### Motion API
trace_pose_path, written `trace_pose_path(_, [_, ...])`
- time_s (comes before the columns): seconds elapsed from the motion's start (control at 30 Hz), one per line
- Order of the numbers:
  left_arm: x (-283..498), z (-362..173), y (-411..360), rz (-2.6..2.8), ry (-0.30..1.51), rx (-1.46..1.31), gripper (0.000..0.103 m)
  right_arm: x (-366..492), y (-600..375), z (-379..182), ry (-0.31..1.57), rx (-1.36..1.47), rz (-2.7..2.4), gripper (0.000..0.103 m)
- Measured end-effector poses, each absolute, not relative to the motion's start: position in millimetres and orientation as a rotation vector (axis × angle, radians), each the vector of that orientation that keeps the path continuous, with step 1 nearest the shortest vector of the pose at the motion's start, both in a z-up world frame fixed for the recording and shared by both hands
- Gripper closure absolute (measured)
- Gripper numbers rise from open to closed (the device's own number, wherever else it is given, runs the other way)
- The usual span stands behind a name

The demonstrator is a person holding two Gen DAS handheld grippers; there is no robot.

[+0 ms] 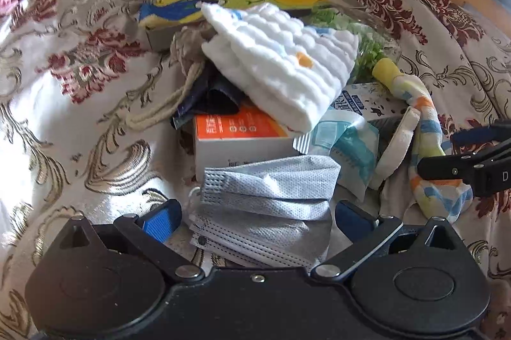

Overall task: Organize soft objects
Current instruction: 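Grasp the grey face mask with the left tool while the right tool grasps the striped towel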

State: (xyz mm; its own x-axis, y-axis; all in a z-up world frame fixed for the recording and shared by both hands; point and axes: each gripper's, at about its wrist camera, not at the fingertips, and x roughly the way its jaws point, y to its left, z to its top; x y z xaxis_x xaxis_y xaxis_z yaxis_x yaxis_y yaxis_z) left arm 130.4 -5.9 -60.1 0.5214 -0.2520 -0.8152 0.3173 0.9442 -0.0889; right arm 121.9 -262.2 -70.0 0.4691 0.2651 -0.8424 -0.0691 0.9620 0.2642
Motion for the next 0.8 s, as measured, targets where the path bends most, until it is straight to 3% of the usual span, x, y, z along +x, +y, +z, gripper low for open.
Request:
trace_pose_path(0.1, [132.1, -62.0, -5.4, -0.374, 0.975, 0.048, 0.002, 127.1, -266.1, -74.6, 1.102, 0.272, 0.204, 0.001])
trace_pose_path(0.33, [134.9, -61.9, -0.5, -0.374, 0.979, -0.028, 0.012, 128.3, -261.7, -75.8, 1.112, 0.288, 0.226, 0.018])
trace_pose_path(0.47, [135.5, -61.0, 0.5, -0.355, 0.992, -0.054, 0.015, 128.4, -258.4, -77.1, 1.117, 0.285, 0.234, 0.021])
trace_pose_path(0.57, [132.8, -60.9, -4.1, -0.345, 0.985, -0.013, 0.019, 125.8, -260.3, -74.8, 1.115, 0.321, 0.253, 0.034])
trace_pose_path(0.63, [131.8, -59.2, -5.9, -0.343, 0.982, 0.009, 0.023, 124.2, -263.1, -73.5, 1.117, 0.356, 0.266, 0.051])
trace_pose_path(0.8, [129.5, -55.1, -5.0, -0.336, 0.98, 0.003, 0.031, 121.2, -265.8, -70.6, 1.117, 0.385, 0.274, 0.064])
